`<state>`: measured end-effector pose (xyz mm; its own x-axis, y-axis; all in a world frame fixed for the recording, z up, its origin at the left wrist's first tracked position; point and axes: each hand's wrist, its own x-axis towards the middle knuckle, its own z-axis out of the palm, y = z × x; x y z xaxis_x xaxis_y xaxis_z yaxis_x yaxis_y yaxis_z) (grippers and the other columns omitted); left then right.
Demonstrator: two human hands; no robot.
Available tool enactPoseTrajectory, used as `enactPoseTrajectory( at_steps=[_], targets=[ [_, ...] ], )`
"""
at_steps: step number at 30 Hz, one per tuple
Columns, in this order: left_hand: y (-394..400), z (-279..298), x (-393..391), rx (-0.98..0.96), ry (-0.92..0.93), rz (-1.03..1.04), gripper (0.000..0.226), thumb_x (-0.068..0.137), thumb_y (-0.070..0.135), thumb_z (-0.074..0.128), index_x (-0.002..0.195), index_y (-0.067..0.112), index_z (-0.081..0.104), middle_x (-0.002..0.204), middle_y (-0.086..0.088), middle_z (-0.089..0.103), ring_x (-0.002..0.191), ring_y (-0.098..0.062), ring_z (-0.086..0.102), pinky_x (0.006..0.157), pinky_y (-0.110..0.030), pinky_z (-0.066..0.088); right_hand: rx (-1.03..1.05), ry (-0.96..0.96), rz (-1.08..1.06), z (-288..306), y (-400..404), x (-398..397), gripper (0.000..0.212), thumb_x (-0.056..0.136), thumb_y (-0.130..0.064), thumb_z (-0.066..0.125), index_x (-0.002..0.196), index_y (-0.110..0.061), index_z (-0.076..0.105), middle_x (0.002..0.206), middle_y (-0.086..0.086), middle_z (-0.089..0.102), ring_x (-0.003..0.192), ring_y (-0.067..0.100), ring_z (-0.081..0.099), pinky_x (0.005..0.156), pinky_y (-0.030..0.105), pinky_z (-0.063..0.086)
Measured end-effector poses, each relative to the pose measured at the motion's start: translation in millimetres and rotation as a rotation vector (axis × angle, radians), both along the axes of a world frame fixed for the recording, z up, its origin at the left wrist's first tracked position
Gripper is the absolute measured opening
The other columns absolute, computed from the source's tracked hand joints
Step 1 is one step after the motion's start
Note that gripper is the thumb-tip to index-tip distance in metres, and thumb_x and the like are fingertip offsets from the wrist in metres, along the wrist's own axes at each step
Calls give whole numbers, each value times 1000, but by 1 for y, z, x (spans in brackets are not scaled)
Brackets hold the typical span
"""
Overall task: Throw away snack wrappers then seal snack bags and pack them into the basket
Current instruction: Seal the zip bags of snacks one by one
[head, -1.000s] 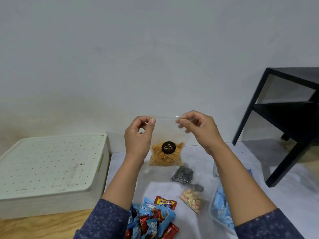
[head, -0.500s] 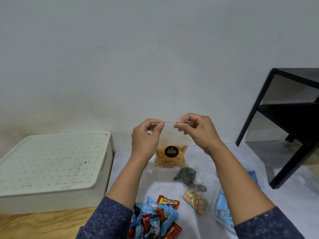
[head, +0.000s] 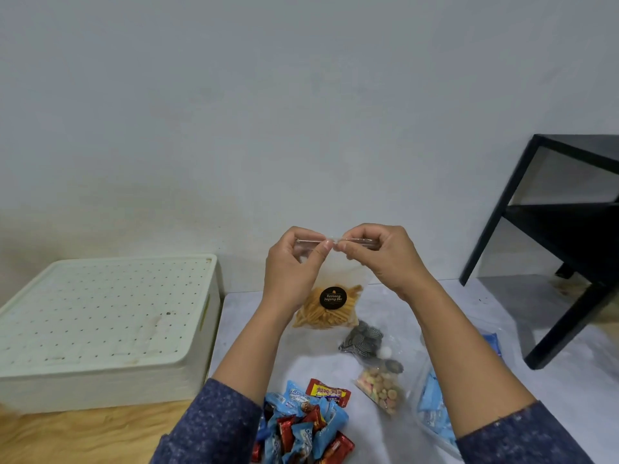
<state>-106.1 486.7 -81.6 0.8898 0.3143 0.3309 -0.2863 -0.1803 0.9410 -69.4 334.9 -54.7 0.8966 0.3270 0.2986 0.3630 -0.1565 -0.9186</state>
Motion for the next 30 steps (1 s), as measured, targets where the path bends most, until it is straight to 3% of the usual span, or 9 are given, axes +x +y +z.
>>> enactPoseTrajectory(
  at_steps=[5,9,14,17,21,25,30],
  targets=[
    [0,-3,-3,10,-55,10,15,81,28,70,76,33,56,81,17,72,78,-5,66,70,-19,51,4,6,30,-3,4,-4,6,77,-22,76,72,-22,72,66,-8,69,62,1,62,61,11,48],
    [1,-3,-6,-9,-46,-2,15,82,27,70,79,32,57,82,20,70,80,-2,66,76,-27,50,-34,-70,-16,-6,9,-5,10,79,-23,74,70,-26,70,70,-12,70,68,4,62,66,18,50],
    [7,1,-9,-114,-20,-40,17,83,44,63,80,29,58,84,13,70,75,7,61,71,-9,46,-108,-144,-34,-6,15,-5,17,81,-21,71,71,-33,66,69,-18,67,65,1,58,62,13,46],
    [12,0,-9,-87,16,-32,7,86,34,64,82,33,58,86,14,68,75,4,61,70,-12,46,-114,-171,-22,-5,17,-8,23,82,-15,69,78,-37,65,74,-21,66,69,-4,60,66,9,46],
    [18,-5,-12,-57,26,-29,11,86,30,64,89,39,59,93,11,68,77,-5,61,69,-14,46,-47,-194,36,-1,19,-14,32,85,-4,64,92,-35,65,89,-7,66,70,-1,61,71,11,48],
    [23,-5,-16,-97,-33,-40,26,85,22,65,91,44,54,87,4,71,75,3,64,64,-6,47,-75,-185,31,-3,25,-16,25,86,-2,63,89,-26,70,87,-10,64,71,-4,61,70,9,47],
    [28,-8,-18,-62,-84,-29,23,87,15,63,77,36,62,81,15,67,64,-2,54,64,-14,47,-78,-170,-5,-5,32,-20,28,86,-4,62,90,-30,69,83,-14,68,67,-3,62,69,9,48]
  ],
)
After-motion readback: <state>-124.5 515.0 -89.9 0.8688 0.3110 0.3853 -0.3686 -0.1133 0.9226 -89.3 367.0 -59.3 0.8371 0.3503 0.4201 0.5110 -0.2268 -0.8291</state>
